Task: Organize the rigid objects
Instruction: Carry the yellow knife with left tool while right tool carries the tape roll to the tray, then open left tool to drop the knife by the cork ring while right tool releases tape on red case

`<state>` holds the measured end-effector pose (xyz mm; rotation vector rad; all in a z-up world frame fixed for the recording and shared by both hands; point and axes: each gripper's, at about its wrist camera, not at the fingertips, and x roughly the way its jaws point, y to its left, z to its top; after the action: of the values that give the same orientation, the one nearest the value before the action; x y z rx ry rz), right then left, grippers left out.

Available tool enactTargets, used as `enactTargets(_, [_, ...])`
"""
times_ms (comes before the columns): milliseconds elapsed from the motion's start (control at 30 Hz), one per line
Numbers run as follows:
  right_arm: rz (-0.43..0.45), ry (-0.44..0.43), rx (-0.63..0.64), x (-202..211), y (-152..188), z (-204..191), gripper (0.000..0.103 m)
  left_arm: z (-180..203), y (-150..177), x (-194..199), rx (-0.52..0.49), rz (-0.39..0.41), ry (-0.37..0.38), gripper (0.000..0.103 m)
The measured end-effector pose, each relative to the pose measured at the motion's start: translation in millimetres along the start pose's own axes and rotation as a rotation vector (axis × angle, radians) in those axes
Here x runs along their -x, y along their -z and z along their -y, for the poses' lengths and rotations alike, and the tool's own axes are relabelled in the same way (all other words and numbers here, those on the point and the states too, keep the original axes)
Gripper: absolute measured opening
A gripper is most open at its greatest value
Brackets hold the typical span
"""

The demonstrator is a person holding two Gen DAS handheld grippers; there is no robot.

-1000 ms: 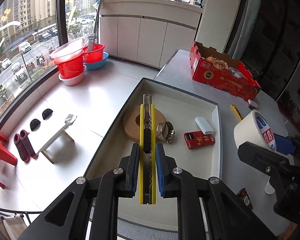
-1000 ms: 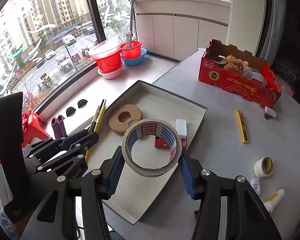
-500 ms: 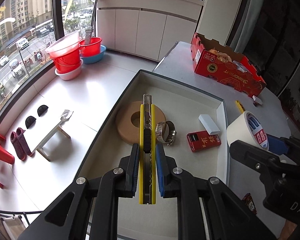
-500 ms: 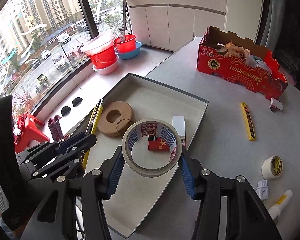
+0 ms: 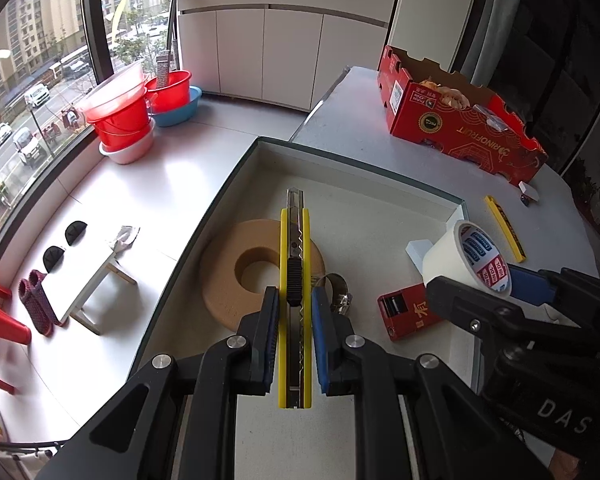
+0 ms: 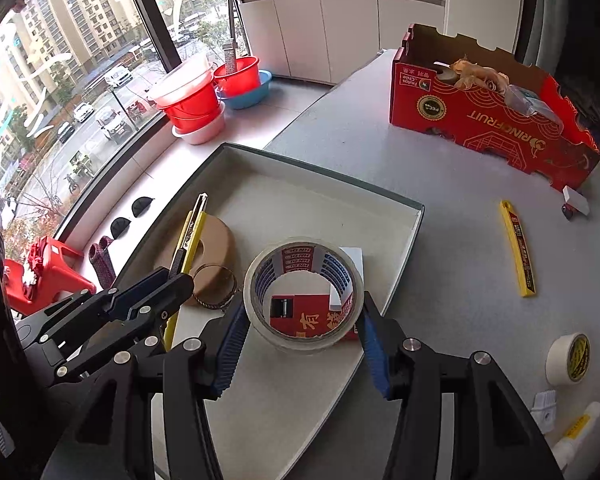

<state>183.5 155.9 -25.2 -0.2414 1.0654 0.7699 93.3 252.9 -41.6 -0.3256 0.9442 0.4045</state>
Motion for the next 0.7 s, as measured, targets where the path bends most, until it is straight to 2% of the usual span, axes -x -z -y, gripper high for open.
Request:
enactTargets(133, [-0.013,-0.010,0.002,-9.1,-2.2,3.2,0.054,0.5,-0.2,-2.6,-0.010,0.003,0.009,0.018])
enactTargets(167, [-0.017,-0.011,0.002,-9.8,-2.2,4.3,0.055,-0.2,0.2,-2.0,-0.013,0.005,0.006,0.022])
enactTargets(233, [-0.013,0.004,0.002,-8.6,-1.6,7.2,0.057,-3.8,1.0,-1.3,-0.002,0.007,-0.020,0.042])
enactTargets(300, [0.007,0.046,-0.014,-2.6,-0.1,14.3,0.074,-13.3,2.2,0.8,0.035,0.013,-0.042,0.072])
enactTargets(333, [0.024,0.051,-0.033,2.2,1.1,19.7,0.089,-19.9,2.4,2.0,0.062,0.016,-0.039,0.080])
enactTargets(367, [0.041,0.036,-0.054,7.3,2.6,25.2,0.099,-25.8,3.0,3.6,0.087,0.017,-0.022,0.094])
enactTargets(400, [0.053,0.016,-0.079,12.7,3.7,31.2,0.101,-29.6,3.7,5.1,0.106,0.018,-0.003,0.102])
enactTargets(533, [0.049,0.019,-0.136,27.4,13.7,40.5,0.101,-26.5,7.2,12.9,0.111,0.042,-0.015,0.103])
enactTargets(700, [0.036,0.021,-0.163,43.6,35.0,44.4,0.101,-11.8,19.1,18.9,0.074,0.006,0.002,0.103])
